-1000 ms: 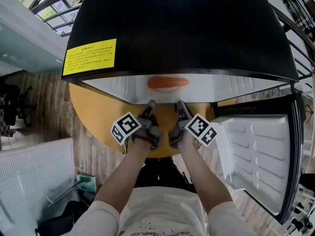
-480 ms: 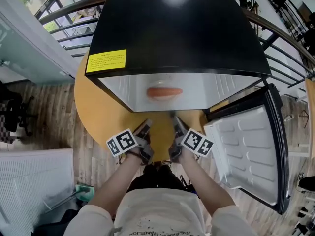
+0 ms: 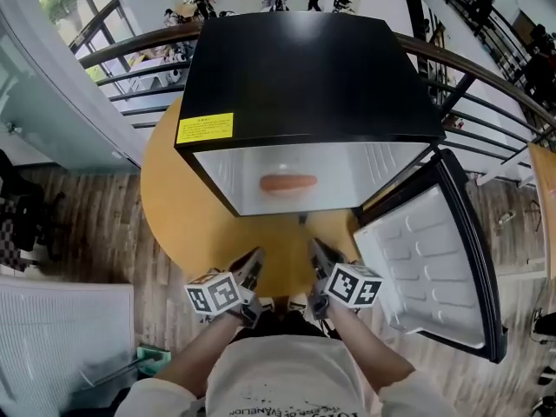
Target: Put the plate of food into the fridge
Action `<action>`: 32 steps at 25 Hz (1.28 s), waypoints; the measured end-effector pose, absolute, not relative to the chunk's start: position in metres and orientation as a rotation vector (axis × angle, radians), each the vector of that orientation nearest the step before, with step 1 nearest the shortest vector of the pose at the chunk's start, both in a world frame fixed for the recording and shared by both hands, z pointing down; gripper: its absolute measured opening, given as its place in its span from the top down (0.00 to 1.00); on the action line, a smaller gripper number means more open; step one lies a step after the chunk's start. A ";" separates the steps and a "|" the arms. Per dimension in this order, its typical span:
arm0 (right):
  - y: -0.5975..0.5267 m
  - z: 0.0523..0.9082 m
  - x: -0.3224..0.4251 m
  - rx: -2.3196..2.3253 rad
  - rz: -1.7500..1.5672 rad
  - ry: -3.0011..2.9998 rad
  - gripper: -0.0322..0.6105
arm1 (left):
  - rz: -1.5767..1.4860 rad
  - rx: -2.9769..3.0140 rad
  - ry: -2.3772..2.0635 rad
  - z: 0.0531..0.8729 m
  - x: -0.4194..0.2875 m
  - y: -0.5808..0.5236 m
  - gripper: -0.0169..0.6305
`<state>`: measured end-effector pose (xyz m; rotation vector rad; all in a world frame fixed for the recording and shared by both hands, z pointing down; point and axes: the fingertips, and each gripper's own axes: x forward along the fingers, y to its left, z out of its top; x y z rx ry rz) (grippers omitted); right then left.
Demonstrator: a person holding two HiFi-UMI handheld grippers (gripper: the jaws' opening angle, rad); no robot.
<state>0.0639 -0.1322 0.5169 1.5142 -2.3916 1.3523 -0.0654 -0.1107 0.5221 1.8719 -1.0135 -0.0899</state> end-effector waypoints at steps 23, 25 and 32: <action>-0.060 0.488 0.037 1.438 1.008 -2.405 0.91 | 0.332 2.189 -1.187 0.485 -0.045 -0.055 0.94; -0.058 0.488 0.036 1.426 0.999 -2.406 0.91 | 0.334 2.189 -1.187 0.487 -0.044 -0.054 0.94; -0.051 0.493 0.029 1.383 0.962 -2.391 0.91 | 0.350 2.183 -1.191 0.490 -0.045 -0.053 0.94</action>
